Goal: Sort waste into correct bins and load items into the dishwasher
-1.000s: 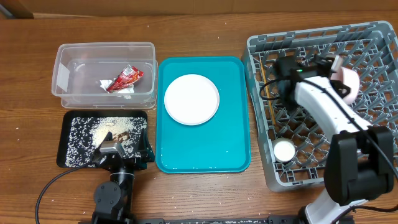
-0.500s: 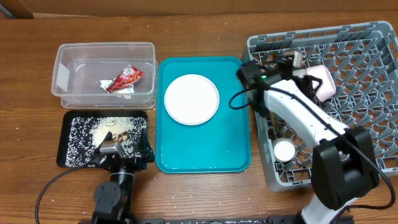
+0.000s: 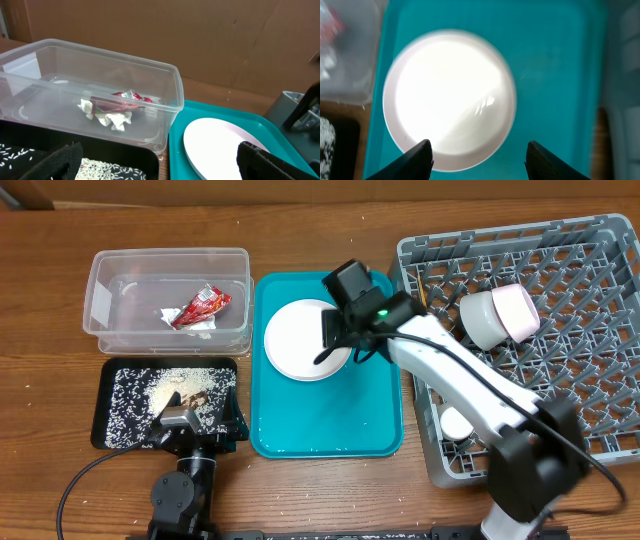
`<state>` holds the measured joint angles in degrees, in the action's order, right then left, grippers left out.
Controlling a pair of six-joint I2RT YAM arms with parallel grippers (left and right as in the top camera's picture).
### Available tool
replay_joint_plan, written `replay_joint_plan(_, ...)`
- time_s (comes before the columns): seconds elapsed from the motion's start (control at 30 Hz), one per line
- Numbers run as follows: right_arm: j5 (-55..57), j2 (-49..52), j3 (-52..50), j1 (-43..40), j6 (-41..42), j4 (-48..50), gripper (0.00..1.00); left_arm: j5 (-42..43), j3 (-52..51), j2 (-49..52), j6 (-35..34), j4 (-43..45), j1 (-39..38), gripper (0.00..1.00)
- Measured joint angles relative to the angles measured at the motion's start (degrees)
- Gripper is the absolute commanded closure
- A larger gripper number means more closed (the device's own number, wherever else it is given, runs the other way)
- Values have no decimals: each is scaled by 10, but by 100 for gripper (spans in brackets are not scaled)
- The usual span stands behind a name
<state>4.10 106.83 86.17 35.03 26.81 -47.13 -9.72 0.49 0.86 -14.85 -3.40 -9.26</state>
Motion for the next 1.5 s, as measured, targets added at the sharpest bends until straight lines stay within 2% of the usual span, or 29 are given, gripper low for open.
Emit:
replay_joint_plan(0.07,-29,42,-7,-5,30,3,40,0,0,0,0,0,0,0)
replay_joint_plan(0.17,-49,97,-13,-17,70,12,53,0,0,0,0,0,0,0)
replay_joint_plan(0.2,-54,109,-14,-21,80,14,59,0,0,0,0,0,0,0)
replay_joint_plan(0.23,-58,122,-15,-26,96,14,80,0,0,0,0,0,0,0)
replay_joint_plan(0.3,-68,134,-14,-35,108,14,94,0,0,0,0,0,0,0)
replay_joint_plan(0.33,-72,133,-14,-40,115,14,96,0,0,0,0,0,0,0)
replay_joint_plan(0.57,-90,112,-13,-59,120,-6,96,0,0,0,0,0,0,0)
replay_joint_plan(0.73,-34,21,-16,-73,80,-17,96,0,0,0,0,0,0,0)
replay_joint_plan(0.87,97,-111,-16,-80,37,-26,96,0,0,0,0,0,0,0)
replay_joint_plan(0.93,193,-167,-15,-83,19,-38,96,0,0,0,0,0,0,0)
replay_joint_plan(1.0,345,-216,-10,-96,2,-60,96,0,0,0,0,0,0,0)
replay_joint_plan(1.13,536,-215,-9,-148,-10,-108,96,0,0,0,0,0,0,0)
replay_joint_plan(1.2,590,-203,-12,-186,-14,-110,96,0,0,0,0,0,0,0)
replay_joint_plan(1.5,685,-145,-15,-354,-33,-129,96,0,0,0,0,0,0,0)
